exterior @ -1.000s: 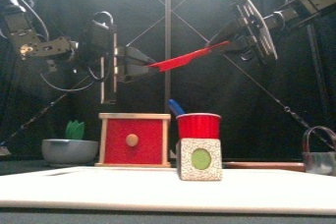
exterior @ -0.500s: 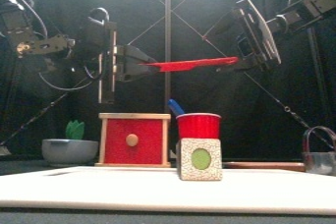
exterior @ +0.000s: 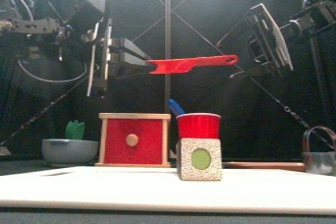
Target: Grab knife with other hand
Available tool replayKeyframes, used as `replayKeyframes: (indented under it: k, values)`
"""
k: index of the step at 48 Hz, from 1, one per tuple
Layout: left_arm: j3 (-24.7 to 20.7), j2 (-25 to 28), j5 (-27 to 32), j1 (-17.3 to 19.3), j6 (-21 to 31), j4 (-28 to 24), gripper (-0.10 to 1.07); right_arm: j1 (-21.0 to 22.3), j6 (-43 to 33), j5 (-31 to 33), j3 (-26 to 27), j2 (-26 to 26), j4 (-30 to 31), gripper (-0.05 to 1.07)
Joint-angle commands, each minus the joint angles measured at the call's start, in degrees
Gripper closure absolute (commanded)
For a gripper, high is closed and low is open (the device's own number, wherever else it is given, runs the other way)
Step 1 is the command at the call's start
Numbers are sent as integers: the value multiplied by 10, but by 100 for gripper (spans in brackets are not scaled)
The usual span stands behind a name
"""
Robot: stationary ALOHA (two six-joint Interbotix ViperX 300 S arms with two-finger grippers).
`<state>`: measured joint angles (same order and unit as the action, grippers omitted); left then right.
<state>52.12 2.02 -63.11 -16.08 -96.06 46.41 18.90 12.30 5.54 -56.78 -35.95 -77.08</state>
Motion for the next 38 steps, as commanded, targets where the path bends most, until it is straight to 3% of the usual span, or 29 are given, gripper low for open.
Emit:
replayKeyframes:
  k: [1, 11, 20, 29, 38]
  values:
    - [-25, -11, 1, -18, 4, 26, 52, -4, 2, 5, 9, -5, 45, -1]
    - [-54, -18, 29, -43, 51, 88, 52, -19, 3, 0, 17, 0, 187, -1]
    - [-56, -47, 76, -46, 131, 125, 52, -47, 4, -40, 18, -9, 292, -1]
    - [-38, -78, 142, -39, 228, 125, 52, -98, 2, -97, 17, -14, 364, -1]
    - [-11, -95, 205, -4, 335, 84, 52, -123, 4, -121, 11, -3, 385, -1]
